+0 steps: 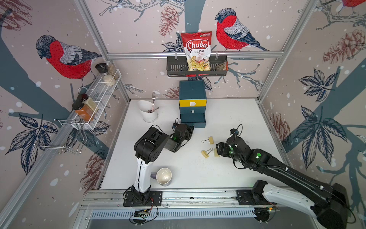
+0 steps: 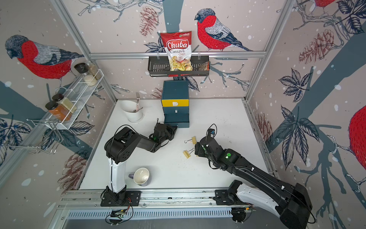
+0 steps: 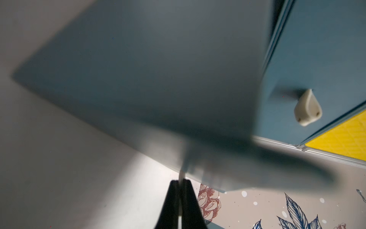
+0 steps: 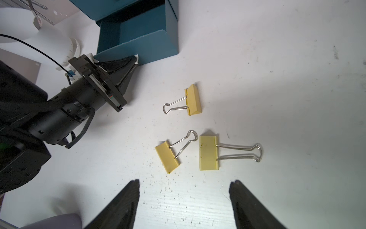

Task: Put the binder clips in the drawer according to color
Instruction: Open the drawer in the storage box.

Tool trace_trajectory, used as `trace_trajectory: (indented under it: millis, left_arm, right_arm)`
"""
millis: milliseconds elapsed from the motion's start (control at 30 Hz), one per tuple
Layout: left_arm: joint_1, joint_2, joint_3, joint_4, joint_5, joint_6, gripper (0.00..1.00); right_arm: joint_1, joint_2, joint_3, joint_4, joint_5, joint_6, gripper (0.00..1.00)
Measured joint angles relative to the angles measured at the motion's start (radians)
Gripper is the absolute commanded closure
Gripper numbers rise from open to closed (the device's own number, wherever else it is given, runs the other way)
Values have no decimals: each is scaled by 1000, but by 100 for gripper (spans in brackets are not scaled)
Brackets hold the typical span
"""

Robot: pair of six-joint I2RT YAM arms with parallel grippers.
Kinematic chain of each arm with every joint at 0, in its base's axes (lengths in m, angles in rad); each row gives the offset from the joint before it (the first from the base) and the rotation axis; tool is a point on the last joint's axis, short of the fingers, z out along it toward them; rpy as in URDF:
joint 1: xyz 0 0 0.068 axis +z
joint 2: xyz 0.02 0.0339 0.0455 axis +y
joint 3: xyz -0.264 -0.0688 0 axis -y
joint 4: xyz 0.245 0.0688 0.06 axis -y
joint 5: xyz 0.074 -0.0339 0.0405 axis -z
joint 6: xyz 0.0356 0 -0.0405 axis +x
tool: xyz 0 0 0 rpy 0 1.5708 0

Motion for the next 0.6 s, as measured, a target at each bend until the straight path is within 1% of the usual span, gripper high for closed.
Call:
trace_trajectory:
  millis: [100, 200, 367, 433, 467, 500, 533, 600]
  left_arm:
    - [-18, -16, -45, 32, -11, -18, 100]
    - [-31, -40, -85, 50, -15, -23, 100]
    - [-43, -82, -121, 38, -34, -22, 100]
    - [-43, -94, -124, 35, -34, -21, 100]
    - [-43, -97, -125, 32, -34, -20, 88]
    - [-43, -100, -124, 26, -34, -15, 68]
    - [-43, -104, -124, 13, -34, -13, 53]
    - [-43, -116, -124, -16, -33, -11, 43]
  right_arm:
    - [29, 53, 24, -11, 17, 30, 26]
    - [71, 99, 39, -16, 36, 92, 26]
    - [113, 174, 43, -8, 44, 237, 26]
    - [128, 221, 60, -2, 44, 315, 26]
    - [135, 240, 71, 1, 44, 344, 26]
    - [144, 262, 85, 7, 44, 379, 26]
    - [153, 286, 102, 10, 44, 420, 24]
    - [162, 328, 119, 25, 43, 481, 22]
